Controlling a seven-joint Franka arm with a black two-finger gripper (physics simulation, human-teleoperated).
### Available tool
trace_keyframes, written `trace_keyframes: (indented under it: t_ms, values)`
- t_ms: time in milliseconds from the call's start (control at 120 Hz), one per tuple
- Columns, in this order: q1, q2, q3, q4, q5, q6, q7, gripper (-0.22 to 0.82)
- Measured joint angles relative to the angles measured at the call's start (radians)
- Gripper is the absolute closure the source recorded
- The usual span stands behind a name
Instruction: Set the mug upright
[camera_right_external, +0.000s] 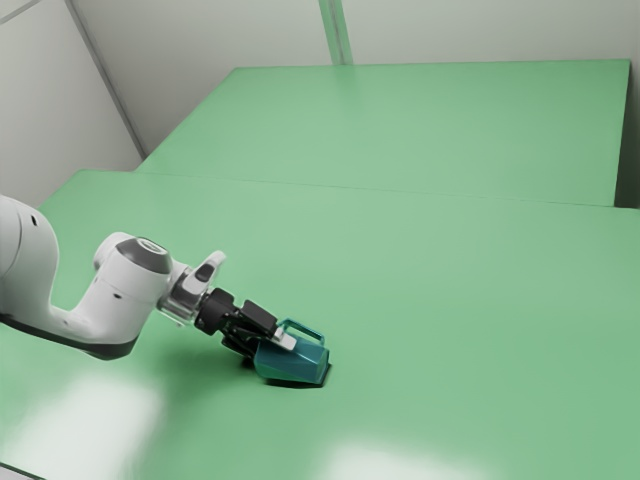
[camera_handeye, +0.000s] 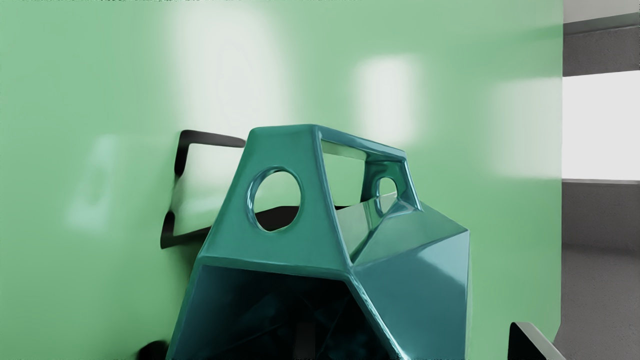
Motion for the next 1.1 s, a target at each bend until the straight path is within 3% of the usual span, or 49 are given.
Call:
trace_keyframes:
  t_ms: [567, 950, 1100]
  values:
    - [-0.009, -0.008, -0.002, 0.000, -0.027, -0.013, 0.042, 0.67]
    - [-0.017, -0.109, -0.034, 0.016, -0.031, -0.013, 0.048, 0.76]
    - [-0.010, -0.132, -0.063, 0.128, 0.056, -0.006, 0.024, 0.77]
